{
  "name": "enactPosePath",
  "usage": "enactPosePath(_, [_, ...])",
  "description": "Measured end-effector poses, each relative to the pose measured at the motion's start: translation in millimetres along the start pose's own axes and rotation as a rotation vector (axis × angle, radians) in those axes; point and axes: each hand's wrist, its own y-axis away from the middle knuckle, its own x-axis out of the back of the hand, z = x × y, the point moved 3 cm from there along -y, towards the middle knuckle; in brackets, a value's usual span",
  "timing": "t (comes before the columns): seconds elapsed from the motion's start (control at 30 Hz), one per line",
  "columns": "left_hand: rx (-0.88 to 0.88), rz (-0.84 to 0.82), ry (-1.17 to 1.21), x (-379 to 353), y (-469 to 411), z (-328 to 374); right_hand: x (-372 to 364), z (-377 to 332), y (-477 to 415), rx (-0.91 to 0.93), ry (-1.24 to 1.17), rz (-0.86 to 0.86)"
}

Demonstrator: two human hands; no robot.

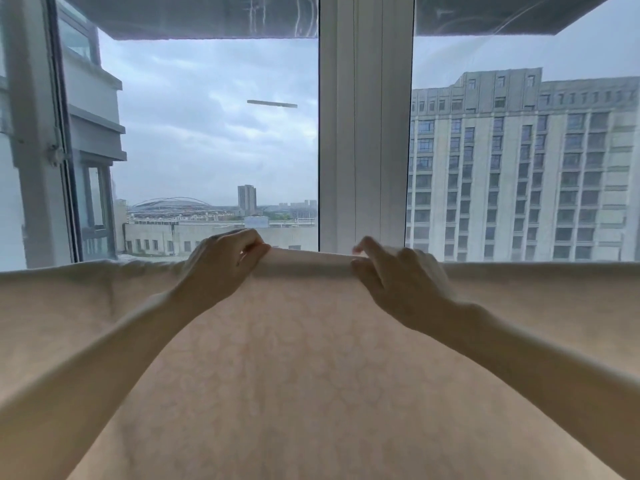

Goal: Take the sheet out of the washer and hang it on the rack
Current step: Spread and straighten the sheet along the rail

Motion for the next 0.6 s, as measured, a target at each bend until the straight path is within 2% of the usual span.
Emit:
enactPosePath(0.1, [-0.040, -0.042, 0.041, 5, 0, -4, -16, -35, -7, 0.161, 0.057, 0.009])
enactPosePath(0.27, [-0.017, -0.095, 0.143, 17, 6, -17, -43, -76, -23, 0.240, 0.134, 0.009])
enactPosePath(0.43, [0.040, -0.130, 0.136, 40, 20, -52, -59, -100, -37, 0.234, 0.202, -0.003])
enactPosePath(0.6, [0.106, -0.233, 0.068, 70, 47, -102, -71, -113, -43, 0.152, 0.242, -0.010])
